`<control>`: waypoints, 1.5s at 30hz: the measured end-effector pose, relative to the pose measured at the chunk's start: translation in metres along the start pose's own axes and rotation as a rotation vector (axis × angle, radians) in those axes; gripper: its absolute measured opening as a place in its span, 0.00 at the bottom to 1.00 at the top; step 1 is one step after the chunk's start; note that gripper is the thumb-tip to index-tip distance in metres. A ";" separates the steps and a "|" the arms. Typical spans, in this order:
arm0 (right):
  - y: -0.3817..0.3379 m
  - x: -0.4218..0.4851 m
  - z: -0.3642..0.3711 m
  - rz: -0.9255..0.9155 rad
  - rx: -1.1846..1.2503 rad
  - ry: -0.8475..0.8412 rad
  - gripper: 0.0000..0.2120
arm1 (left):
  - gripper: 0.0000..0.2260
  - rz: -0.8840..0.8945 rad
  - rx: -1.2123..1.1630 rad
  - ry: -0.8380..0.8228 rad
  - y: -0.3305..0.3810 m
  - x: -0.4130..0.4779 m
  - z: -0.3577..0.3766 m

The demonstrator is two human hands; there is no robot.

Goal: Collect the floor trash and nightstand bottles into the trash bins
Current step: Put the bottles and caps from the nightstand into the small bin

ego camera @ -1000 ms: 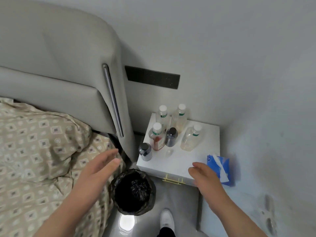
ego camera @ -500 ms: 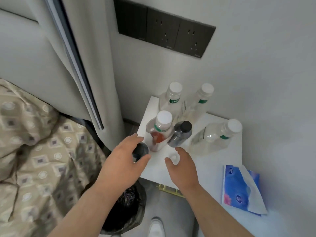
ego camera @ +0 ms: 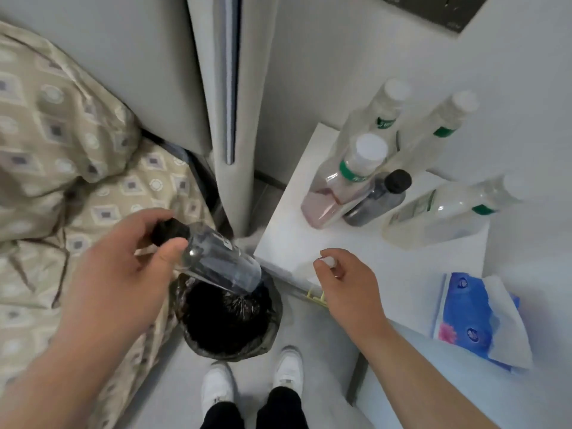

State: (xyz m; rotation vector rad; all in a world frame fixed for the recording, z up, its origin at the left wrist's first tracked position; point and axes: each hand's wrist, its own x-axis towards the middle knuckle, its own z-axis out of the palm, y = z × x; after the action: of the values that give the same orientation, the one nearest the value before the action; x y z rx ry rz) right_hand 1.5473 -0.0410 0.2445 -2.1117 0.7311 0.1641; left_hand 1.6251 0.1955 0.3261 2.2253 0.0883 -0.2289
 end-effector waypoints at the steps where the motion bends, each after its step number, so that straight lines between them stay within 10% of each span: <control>1: 0.001 -0.008 0.009 -0.016 -0.011 -0.039 0.04 | 0.17 -0.038 0.036 0.009 -0.017 -0.002 -0.006; 16: 0.110 -0.008 0.167 0.258 -0.075 -0.301 0.03 | 0.11 -0.201 0.578 -0.599 -0.277 0.071 0.198; 23: 0.145 0.010 0.162 0.320 -0.193 -0.386 0.06 | 0.18 -0.309 0.569 -0.598 -0.321 0.067 0.234; 28: 0.133 0.020 0.167 0.284 -0.186 -0.433 0.03 | 0.19 0.003 0.491 -0.423 -0.323 0.038 0.196; 34: 0.120 0.046 0.228 0.199 -0.146 -0.454 0.07 | 0.39 0.000 0.505 -0.465 -0.346 0.007 0.147; 45: 0.128 0.066 0.282 0.641 0.282 -0.375 0.13 | 0.34 -0.082 0.452 -0.497 -0.348 0.004 0.141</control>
State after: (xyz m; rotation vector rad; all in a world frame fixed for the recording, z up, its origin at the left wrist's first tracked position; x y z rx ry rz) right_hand 1.5711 0.0919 -0.0417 -1.4641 1.1008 0.7359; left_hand 1.5598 0.2992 -0.0286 2.5368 -0.1584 -0.9149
